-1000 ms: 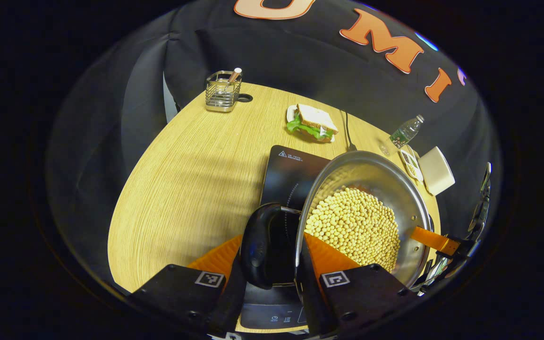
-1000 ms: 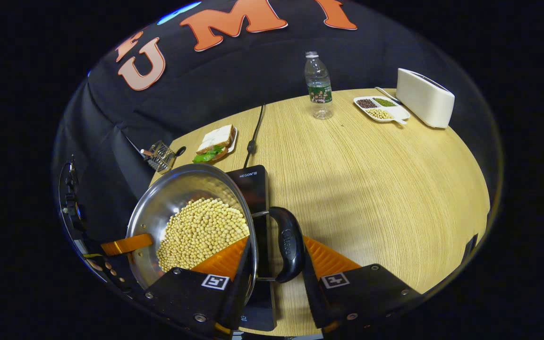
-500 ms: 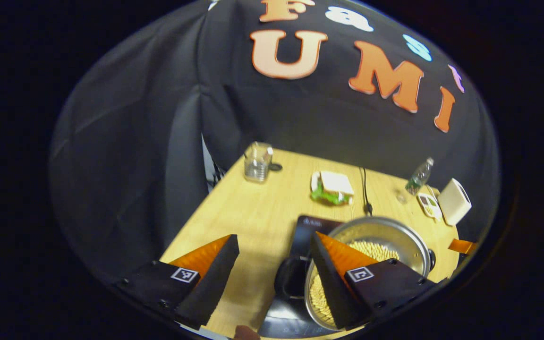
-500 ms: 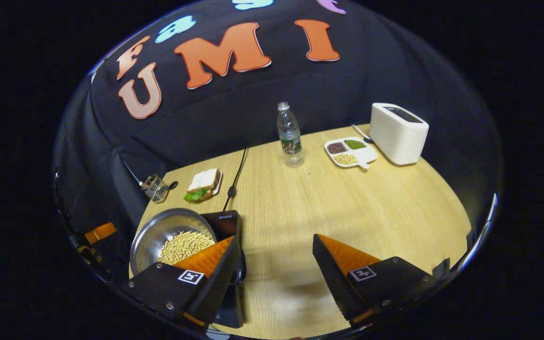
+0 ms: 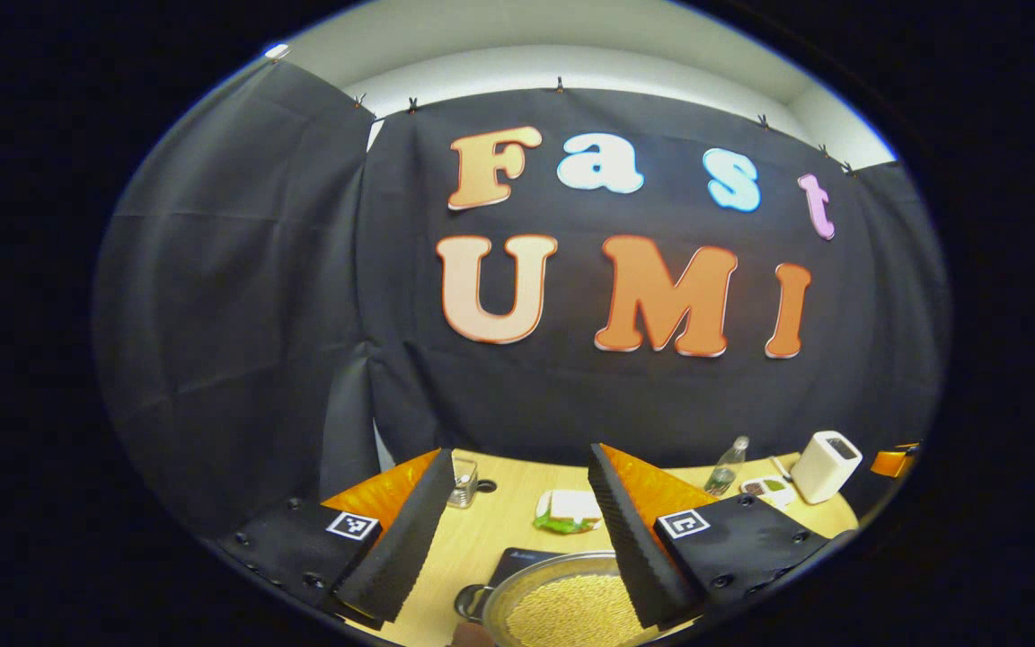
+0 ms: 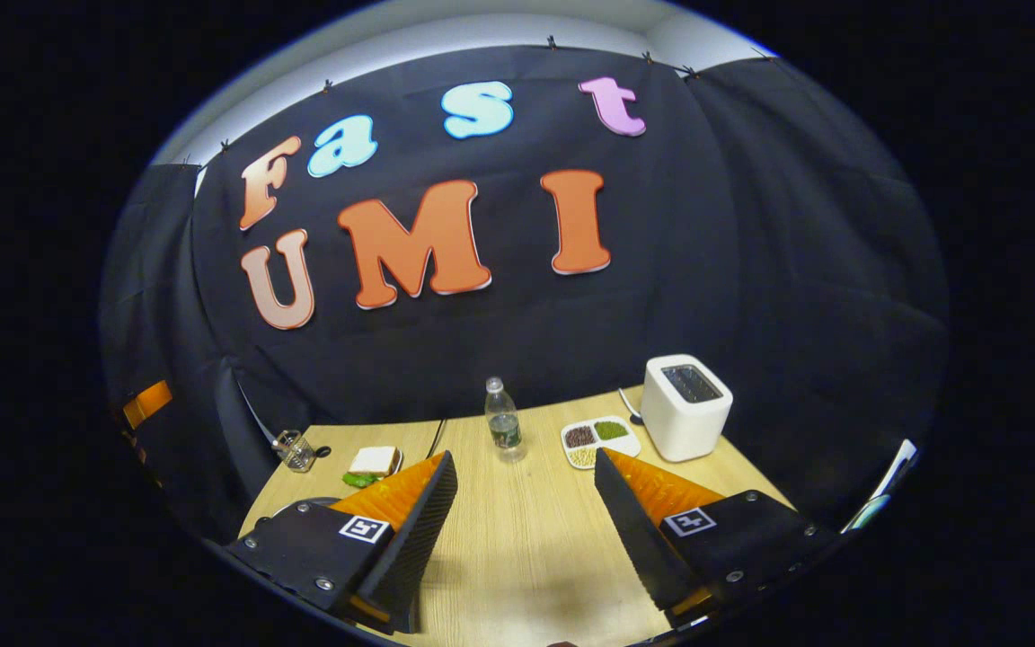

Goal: First push the handle of the pot to place it horizontally, then grasp the pot with both hands and set it on the induction cooktop.

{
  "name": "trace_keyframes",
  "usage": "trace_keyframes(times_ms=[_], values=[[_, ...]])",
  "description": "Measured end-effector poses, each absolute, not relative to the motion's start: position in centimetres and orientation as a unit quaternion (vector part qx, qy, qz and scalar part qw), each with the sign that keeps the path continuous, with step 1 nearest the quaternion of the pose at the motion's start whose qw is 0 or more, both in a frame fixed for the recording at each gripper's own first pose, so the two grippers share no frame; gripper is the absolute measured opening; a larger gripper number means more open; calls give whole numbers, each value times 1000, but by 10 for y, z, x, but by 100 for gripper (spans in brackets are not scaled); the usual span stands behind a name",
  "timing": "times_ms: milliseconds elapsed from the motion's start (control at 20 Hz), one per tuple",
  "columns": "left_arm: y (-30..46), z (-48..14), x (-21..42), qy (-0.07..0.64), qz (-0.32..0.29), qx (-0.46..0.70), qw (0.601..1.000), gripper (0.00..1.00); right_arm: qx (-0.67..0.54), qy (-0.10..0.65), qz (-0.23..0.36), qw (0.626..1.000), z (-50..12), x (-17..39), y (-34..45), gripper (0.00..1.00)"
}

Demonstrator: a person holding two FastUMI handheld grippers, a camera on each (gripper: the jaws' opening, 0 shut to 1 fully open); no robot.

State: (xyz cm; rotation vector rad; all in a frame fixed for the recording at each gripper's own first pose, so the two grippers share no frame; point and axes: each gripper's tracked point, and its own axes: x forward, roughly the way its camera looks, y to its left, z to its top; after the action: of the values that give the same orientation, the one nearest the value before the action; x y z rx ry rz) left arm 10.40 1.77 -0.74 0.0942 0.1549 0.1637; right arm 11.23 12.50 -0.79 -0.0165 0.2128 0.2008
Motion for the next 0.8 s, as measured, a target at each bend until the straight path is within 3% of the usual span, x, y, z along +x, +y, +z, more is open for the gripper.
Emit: trace_keyframes(times_ms=[200, 250, 300, 450, 600, 700, 800], values=[[-43, 62, 95, 28, 32, 19, 999, 98, -21, 18, 118, 993, 80, 89, 123, 95], [-51, 78, 90, 18, 28, 19, 999, 97, -17, 5, 123, 992, 99, 77, 121, 100], [-61, 89, 86, 14, 22, 19, 999, 97, -15, -7, 128, 992, 117, 67, 121, 95], [-78, 132, 68, -17, 13, 36, 999, 98, -9, -53, 141, 989, 167, 35, 119, 95], [-89, 167, 50, -56, 8, 53, 997, 97, -9, -79, 146, 986, 197, 16, 117, 95], [-101, 175, 38, -62, -9, 43, 997, 97, -3, -88, 151, 985, 208, 6, 118, 100], [-103, 185, 35, -70, -14, 45, 996, 97, -7, -98, 148, 984, 215, 5, 116, 95]])
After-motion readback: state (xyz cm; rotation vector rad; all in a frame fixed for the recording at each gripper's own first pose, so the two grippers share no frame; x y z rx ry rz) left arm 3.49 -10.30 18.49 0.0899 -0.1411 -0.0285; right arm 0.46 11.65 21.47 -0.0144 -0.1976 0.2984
